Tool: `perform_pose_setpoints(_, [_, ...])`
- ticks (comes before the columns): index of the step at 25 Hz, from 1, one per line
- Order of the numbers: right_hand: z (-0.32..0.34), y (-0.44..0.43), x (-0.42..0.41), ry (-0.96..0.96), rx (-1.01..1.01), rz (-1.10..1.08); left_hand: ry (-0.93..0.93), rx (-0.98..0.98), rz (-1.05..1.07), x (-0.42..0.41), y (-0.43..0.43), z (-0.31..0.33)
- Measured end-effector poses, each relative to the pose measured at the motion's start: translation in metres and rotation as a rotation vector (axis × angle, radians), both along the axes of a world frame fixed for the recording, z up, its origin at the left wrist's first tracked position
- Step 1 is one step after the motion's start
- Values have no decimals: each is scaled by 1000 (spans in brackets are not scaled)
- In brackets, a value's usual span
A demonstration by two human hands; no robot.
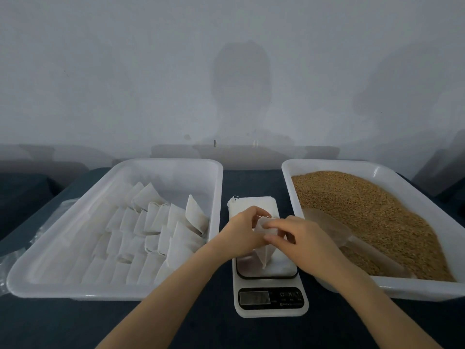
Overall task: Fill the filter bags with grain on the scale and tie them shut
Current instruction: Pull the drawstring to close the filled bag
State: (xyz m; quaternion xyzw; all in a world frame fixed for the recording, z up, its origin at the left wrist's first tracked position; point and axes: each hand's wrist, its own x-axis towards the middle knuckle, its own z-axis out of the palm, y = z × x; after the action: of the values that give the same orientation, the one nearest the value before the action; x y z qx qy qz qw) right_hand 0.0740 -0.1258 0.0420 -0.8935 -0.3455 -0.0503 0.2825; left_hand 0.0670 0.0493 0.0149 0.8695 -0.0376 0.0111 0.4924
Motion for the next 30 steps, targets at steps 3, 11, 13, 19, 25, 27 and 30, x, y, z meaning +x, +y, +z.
perform_pose_setpoints(3, [-9, 4, 6, 20, 37, -70, 3, 9, -16, 0, 1, 0])
perform_pose_setpoints(11, [-8, -1, 13, 70, 189, -86, 54, -103, 19, -4, 13, 14])
perform_pose_setpoints(13, [-7, -3, 15, 59, 227, -75, 13, -60, 54, -7, 15, 16])
perform_pose_setpoints(19, [-3, -5, 19, 111, 397, -83, -53, 24, 132, -9, 13, 16])
perform_pose_setpoints(25, [-7, -6, 21, 103, 490, -111, -61, 88, 185, -9, 13, 16])
perform_pose_setpoints(27, [-9, -7, 22, 109, 509, -125, -56, 47, 214, -9, 15, 15])
perform_pose_setpoints(30, [-12, -8, 24, 88, 496, -120, -20, 1, 203, -8, 14, 14])
